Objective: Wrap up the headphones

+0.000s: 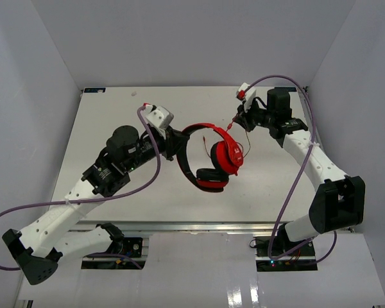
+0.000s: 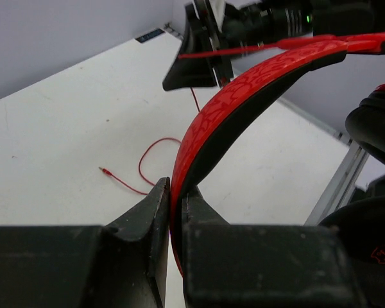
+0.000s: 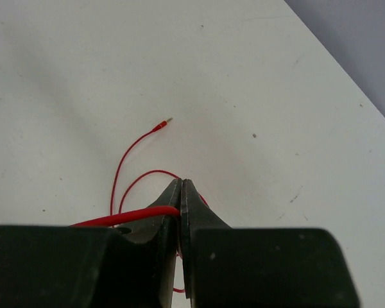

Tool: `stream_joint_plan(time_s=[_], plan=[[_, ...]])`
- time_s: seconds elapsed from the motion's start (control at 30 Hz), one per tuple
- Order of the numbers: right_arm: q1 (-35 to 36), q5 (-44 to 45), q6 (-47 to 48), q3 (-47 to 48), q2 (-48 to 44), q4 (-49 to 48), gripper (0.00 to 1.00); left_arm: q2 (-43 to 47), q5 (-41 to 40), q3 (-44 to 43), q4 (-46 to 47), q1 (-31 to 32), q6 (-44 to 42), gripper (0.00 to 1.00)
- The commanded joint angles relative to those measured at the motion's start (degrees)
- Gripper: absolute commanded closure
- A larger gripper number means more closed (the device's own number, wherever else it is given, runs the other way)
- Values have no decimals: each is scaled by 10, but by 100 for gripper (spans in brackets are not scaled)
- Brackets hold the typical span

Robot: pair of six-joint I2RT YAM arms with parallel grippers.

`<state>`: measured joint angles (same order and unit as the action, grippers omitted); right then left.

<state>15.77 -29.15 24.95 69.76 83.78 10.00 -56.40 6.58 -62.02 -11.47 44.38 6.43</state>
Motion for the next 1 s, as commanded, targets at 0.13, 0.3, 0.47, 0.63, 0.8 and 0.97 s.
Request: stream_joint_plan(time_s=[0.13,0.3,0.47,0.63,0.8,0.97], plan=[[-11,-318,-309,-94,-13,-243,92,-18,-115,-80,102,5,211,100],[4,-382,-464,-124,-2,-407,92,-52,-181,-83,148,6,334,100],[36,-399,-542,-137,8,-516,91,-88,-228,-104,157,6,388,100],[73,-405,-591,-153,26,-596,91,-102,-279,-136,148,9,396,100],[117,-422,-669,-175,44,-727,90,-102,-368,-166,115,9,393,100],[130,-428,-747,-202,35,-846,89,-105,-450,-194,85,8,361,100]])
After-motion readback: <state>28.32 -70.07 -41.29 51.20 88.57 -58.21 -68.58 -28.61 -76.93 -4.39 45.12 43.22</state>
